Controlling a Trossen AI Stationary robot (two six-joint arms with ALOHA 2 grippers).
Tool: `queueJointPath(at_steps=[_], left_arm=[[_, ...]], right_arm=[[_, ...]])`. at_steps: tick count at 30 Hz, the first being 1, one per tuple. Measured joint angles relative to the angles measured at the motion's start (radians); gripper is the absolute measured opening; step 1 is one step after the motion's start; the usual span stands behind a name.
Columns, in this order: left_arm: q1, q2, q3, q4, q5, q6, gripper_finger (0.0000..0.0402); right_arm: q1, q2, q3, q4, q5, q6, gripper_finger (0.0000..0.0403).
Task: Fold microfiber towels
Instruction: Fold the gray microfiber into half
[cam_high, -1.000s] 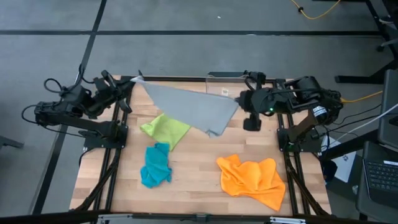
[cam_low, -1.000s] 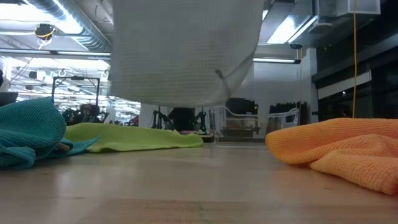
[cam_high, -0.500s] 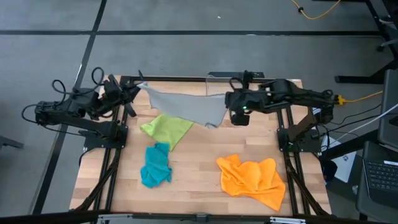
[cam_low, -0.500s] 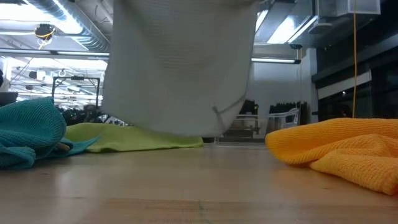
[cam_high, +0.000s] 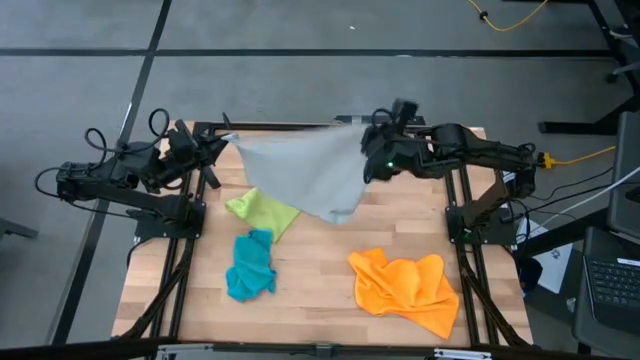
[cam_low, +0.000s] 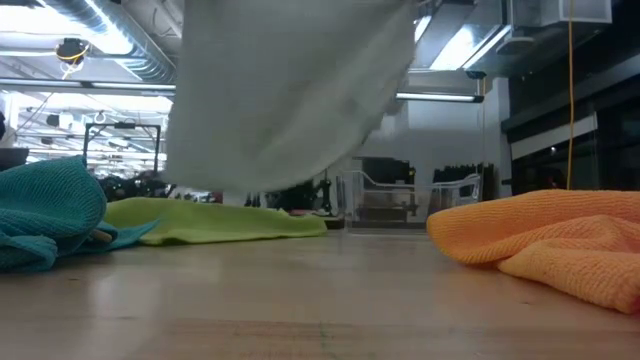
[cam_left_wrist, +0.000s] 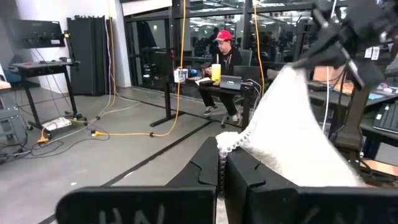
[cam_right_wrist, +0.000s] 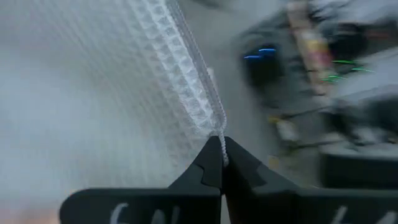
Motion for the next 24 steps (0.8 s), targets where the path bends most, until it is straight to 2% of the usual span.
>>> queueJointPath(at_steps=[1, 2, 6, 7, 8, 9, 10, 11, 14, 15, 16, 17, 19, 24], left_arm=[[0.0, 0.0, 0.0, 0.0, 0.0, 0.0, 0.0], [0.0, 0.0, 0.0, 0.0, 0.0, 0.0, 0.0], [0.0, 0.0, 0.0, 0.0, 0.0, 0.0, 0.0], [0.0, 0.0, 0.0, 0.0, 0.003, 0.0, 0.0], [-0.001, 0.0, 0.0, 0.0, 0.009, 0.0, 0.0], [-0.001, 0.0, 0.0, 0.0, 0.009, 0.0, 0.0], [-0.001, 0.001, 0.0, 0.0, 0.007, 0.0, 0.0], [-0.001, 0.001, 0.0, 0.0, 0.002, 0.0, 0.0], [0.0, -0.001, 0.0, 0.003, -0.001, -0.001, 0.0], [0.0, 0.0, 0.0, 0.002, 0.0, -0.001, 0.0], [0.0, 0.0, 0.0, 0.0, 0.0, -0.001, 0.0], [0.0, 0.0, 0.0, 0.001, 0.0, -0.001, 0.0], [0.0, 0.0, 0.0, 0.0, 0.0, -0.001, 0.0], [0.0, 0.0, 0.0, 0.001, 0.0, 0.0, 0.0]], right_arm=[[0.002, -0.004, 0.0, 0.005, -0.053, -0.026, 0.0003], [0.002, -0.008, 0.0, 0.003, -0.205, -0.063, 0.0003], [-0.017, -0.016, -0.001, -0.005, -1.117, -0.22, 0.0003], [-0.021, -0.018, -0.001, -0.002, -1.264, -0.24, 0.0003], [-0.024, -0.023, -0.001, 0.002, -1.339, -0.25, 0.0003], [-0.03, -0.029, -0.001, 0.001, -1.334, -0.239, 0.0003], [-0.035, -0.038, -0.001, -0.001, -1.254, -0.207, 0.0003], [-0.036, -0.046, -0.001, 0.0, -1.106, -0.163, 0.0003], [-0.038, -0.059, -0.001, 0.003, -0.532, -0.013, 0.0003], [-0.039, -0.059, -0.001, 0.002, -0.371, 0.019, 0.0003], [-0.041, -0.059, -0.001, -0.003, -0.259, 0.032, 0.0003], [-0.042, -0.059, -0.001, -0.006, -0.197, 0.024, 0.0003], [-0.04, -0.06, -0.001, -0.004, -0.202, -0.016, 0.0003], [-0.039, -0.059, -0.001, 0.022, -0.362, -0.051, 0.0003]])
